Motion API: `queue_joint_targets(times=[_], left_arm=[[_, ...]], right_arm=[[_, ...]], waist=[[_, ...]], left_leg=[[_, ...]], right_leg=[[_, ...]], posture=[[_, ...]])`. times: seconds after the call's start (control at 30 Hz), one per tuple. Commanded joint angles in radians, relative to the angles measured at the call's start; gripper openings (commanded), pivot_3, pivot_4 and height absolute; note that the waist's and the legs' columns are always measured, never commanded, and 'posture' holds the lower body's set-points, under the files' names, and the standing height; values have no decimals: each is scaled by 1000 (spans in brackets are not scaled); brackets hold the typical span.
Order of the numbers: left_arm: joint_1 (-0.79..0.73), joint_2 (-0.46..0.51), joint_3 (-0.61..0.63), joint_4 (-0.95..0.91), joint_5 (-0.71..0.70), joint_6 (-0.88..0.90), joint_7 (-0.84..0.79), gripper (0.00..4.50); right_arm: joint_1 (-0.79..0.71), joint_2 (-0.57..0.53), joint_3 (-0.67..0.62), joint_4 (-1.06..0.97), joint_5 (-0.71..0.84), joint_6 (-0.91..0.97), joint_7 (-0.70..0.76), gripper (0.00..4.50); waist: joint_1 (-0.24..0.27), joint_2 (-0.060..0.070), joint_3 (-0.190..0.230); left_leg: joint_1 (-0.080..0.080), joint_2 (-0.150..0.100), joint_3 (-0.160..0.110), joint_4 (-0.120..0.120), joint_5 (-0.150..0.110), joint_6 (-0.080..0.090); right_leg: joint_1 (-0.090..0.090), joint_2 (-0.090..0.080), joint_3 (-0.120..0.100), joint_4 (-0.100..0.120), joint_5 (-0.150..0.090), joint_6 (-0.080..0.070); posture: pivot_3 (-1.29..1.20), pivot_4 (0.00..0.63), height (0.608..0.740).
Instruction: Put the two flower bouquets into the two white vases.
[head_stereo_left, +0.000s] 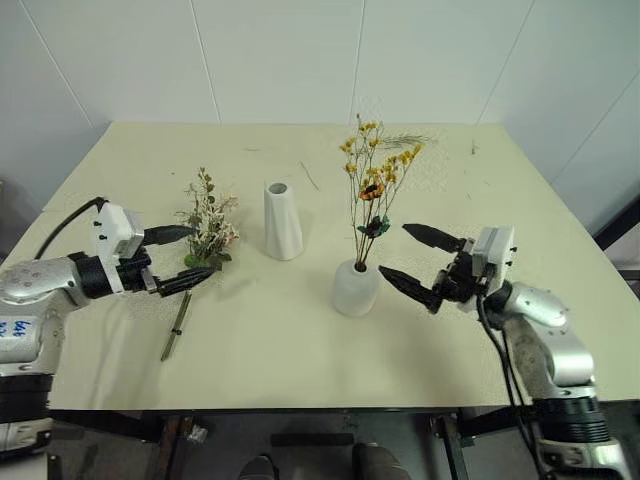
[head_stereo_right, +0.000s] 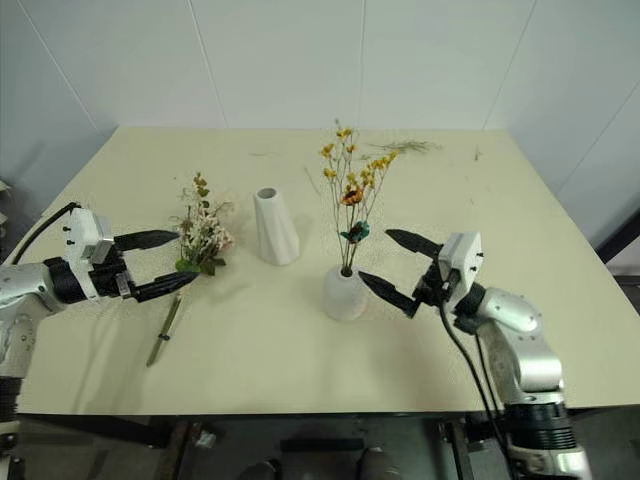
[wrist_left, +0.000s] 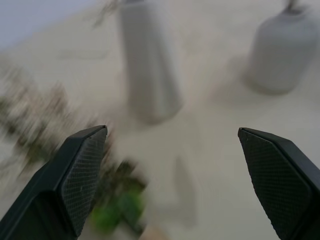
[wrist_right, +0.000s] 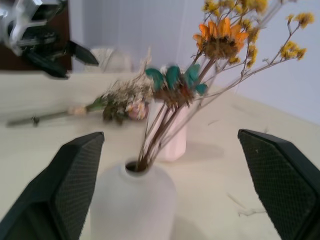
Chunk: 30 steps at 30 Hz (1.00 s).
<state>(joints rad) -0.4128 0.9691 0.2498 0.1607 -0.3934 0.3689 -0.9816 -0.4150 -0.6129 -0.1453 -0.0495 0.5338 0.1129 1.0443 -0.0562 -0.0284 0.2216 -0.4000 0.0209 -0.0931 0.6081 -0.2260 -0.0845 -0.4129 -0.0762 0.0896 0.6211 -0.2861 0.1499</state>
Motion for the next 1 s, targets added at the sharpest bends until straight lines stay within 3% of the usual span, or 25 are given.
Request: queue_joint_targets(times=[0.03,0.2,0.33,0.83,1.0], left_arm=[[-1,52,-49,8,39,224,55,4500],[-14,85,-149,34,107,326,43,4500],[-220,-1,-242,80,135,541,134,4500],[-532,33,-617,197,292,718,-81,4500],[-588,11,-671,231,312,764,-124,4500]], right_arm=[[-33,-78,-58,-6,51,22,83,4469],[-78,-175,-61,9,70,69,172,4469],[-172,-262,-41,41,66,106,265,4469],[-144,-188,-32,-15,70,116,231,4469],[-143,-178,-23,-46,88,129,242,4469]], waist=[[0,0,0],[0,0,0],[7,1,1],[2,-1,0],[2,-1,0]], left_leg=[[0,0,0,0,0,0],[0,0,0,-1,0,1],[-1,0,-1,1,0,1],[-4,-1,-1,1,-1,1],[-4,-1,-2,2,-1,1]], right_leg=[[0,0,0,0,0,0],[0,0,0,0,-1,0],[-1,0,-1,1,0,0],[-2,0,-1,1,-2,2],[-2,0,-1,2,-2,2]], posture=[[0,150,740],[0,150,740],[0,150,740],[0,150,740],[0,150,740]])
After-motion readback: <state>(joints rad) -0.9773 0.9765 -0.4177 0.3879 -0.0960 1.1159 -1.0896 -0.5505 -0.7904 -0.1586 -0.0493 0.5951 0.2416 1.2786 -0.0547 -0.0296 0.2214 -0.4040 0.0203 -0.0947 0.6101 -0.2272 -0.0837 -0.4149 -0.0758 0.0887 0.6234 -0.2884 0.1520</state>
